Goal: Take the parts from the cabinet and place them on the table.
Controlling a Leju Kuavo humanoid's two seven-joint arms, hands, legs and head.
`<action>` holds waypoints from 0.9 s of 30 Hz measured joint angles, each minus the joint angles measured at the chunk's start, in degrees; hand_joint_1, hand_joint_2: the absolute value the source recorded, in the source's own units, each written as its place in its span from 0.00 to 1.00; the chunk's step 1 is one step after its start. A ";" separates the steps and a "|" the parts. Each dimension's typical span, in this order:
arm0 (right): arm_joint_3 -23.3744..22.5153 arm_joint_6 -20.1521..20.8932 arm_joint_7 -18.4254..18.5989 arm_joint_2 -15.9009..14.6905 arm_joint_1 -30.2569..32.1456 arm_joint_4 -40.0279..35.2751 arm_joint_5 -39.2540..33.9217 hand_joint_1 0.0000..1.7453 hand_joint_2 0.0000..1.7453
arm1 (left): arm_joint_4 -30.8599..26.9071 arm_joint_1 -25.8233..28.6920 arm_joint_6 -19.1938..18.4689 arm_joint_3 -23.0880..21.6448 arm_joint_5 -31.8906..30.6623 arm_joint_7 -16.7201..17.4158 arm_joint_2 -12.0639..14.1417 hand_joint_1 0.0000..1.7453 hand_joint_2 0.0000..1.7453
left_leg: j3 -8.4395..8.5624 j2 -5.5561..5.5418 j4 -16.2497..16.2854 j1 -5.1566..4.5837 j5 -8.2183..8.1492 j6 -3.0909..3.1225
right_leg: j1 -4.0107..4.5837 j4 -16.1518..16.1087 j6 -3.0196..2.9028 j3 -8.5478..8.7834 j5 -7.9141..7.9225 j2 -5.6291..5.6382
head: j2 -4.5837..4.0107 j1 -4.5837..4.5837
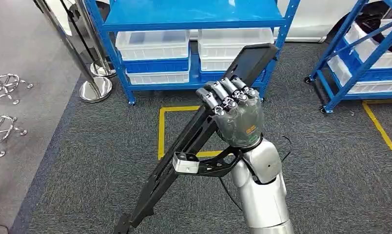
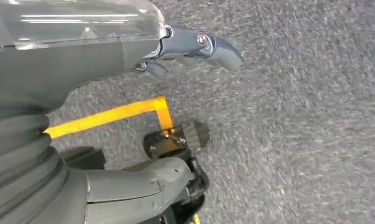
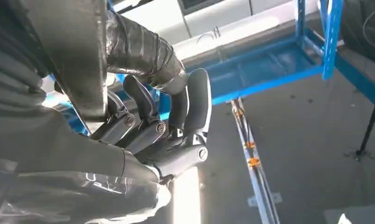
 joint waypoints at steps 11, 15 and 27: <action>0.63 0.02 0.24 0.02 -0.37 0.76 0.20 1.00 1.00 | 0.05 0.04 0.00 0.00 0.09 0.02 -0.09 0.00 1.00 | 6.04 -0.82 4.93 0.37 -6.11 -0.61 | -0.12 -0.33 -1.24 -7.87 7.02 -0.27 | 0.00 -0.18; 0.83 0.02 0.24 0.02 -0.59 0.79 0.20 1.00 1.00 | 0.07 -0.35 0.07 0.00 0.07 -0.11 -0.11 0.00 1.00 | 9.83 -0.91 -2.31 -0.43 -8.22 0.51 | -0.27 -0.97 0.11 -8.05 8.97 -0.36 | 0.00 -0.18; 1.88 0.02 5.20 -1.86 -1.03 1.25 2.01 1.00 1.00 | 0.09 0.00 0.13 -0.52 -0.57 -0.11 -0.42 0.00 1.00 | 0.87 -0.19 -0.64 -0.16 -1.52 1.63 | -0.33 2.58 0.99 -1.53 1.17 -0.22 | 0.00 -0.07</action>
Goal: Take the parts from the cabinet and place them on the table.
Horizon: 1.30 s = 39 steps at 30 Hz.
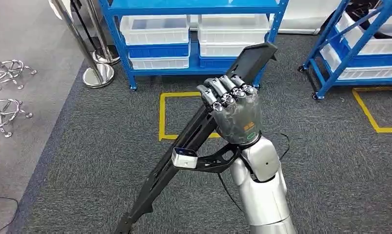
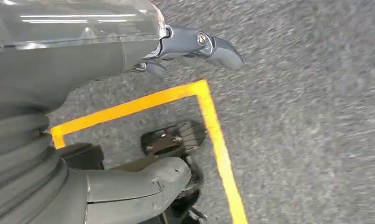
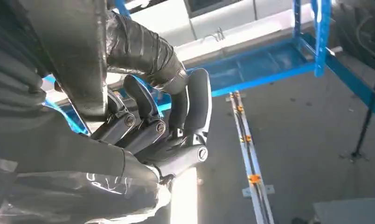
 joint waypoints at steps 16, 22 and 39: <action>4.33 0.00 4.17 -3.52 -0.43 2.25 -2.67 1.00 1.00 | 0.02 -0.49 1.18 -0.24 0.68 -1.48 0.02 0.00 1.00 | 7.80 -0.18 1.04 -0.16 -6.73 -1.14 | 0.81 -2.92 -2.23 -6.35 5.63 -0.04 | 0.00 -0.02; 6.36 0.00 4.11 -5.99 0.15 3.32 -4.13 1.00 1.00 | 0.02 -0.17 2.03 -0.70 0.52 -1.46 0.07 0.00 1.00 | 9.34 0.03 -4.14 -0.14 -4.67 0.59 | 0.68 -2.43 -0.18 -6.93 5.63 0.00 | 0.00 0.00; 6.62 -0.02 0.94 -7.56 2.38 3.28 -5.64 1.00 1.00 | 0.02 -0.03 1.97 -2.14 -0.48 -1.38 0.50 0.00 1.00 | 1.16 0.53 8.59 0.34 -10.25 -2.03 | 0.06 -1.88 -1.95 -4.02 2.86 0.30 | 0.00 -0.02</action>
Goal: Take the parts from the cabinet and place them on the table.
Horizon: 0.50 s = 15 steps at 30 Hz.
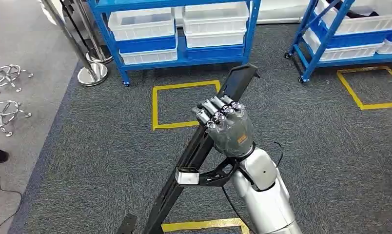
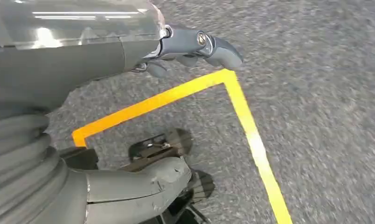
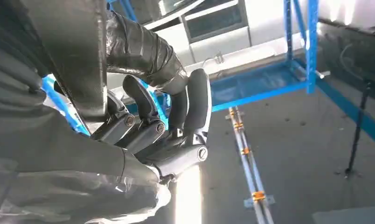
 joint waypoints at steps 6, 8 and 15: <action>-0.04 0.00 -1.16 0.09 -0.46 -0.11 -0.28 1.00 1.00 | 0.00 -1.13 0.17 -0.26 0.07 -0.57 0.24 0.00 1.00 | 0.68 -1.54 -0.85 -0.07 3.90 1.36 | 0.51 0.02 -0.27 -0.23 0.58 3.25 | 0.00 0.00; -0.04 0.00 -1.18 0.28 -0.91 -0.20 -0.37 1.00 1.00 | 0.00 -1.52 0.20 -0.28 0.07 -0.57 0.59 0.00 1.00 | 3.57 -5.67 -6.81 -0.11 5.03 2.04 | 0.37 -0.08 0.20 -0.42 0.96 4.06 | 0.00 0.02; -0.39 -0.02 -2.01 0.59 -1.40 -0.77 -0.57 1.00 1.00 | 0.00 -2.63 0.66 -0.57 0.15 -0.55 0.87 0.00 1.00 | 4.48 -1.75 -10.60 -0.19 7.14 2.97 | 0.08 5.13 2.01 -3.84 -2.52 1.43 | 0.00 0.02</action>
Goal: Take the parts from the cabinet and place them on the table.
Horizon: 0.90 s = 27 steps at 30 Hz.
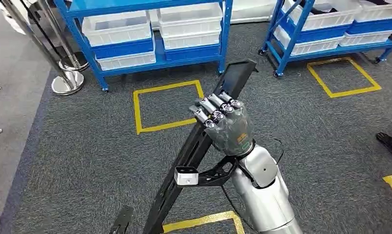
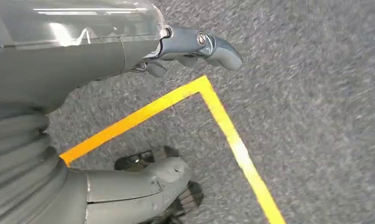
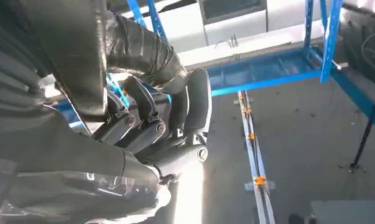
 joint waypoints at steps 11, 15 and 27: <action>-0.70 0.02 -0.26 0.28 1.02 -1.09 0.42 1.00 1.00 | 0.00 0.23 -0.22 -0.46 -0.20 1.18 0.87 0.00 1.00 | -1.23 6.54 2.51 -0.46 -1.31 -1.77 | 0.18 -5.29 -0.42 3.98 2.43 -4.04 | 0.00 -0.02; -0.83 0.02 -0.96 0.74 1.23 -1.55 0.37 1.00 1.00 | 0.00 0.25 -0.63 -0.46 -0.17 0.94 1.00 0.00 1.00 | -3.31 2.11 7.69 0.25 -5.69 -3.07 | -0.25 -5.61 -1.58 3.66 3.15 -2.01 | 0.00 -0.04; -0.83 0.02 0.96 1.03 1.18 -2.23 2.03 1.00 1.00 | 0.00 1.28 -2.38 -0.48 0.44 0.68 1.27 0.00 1.00 | -0.67 -2.15 2.54 0.12 -1.84 -1.74 | -0.60 -6.20 0.29 2.49 5.01 5.58 | 0.00 -0.02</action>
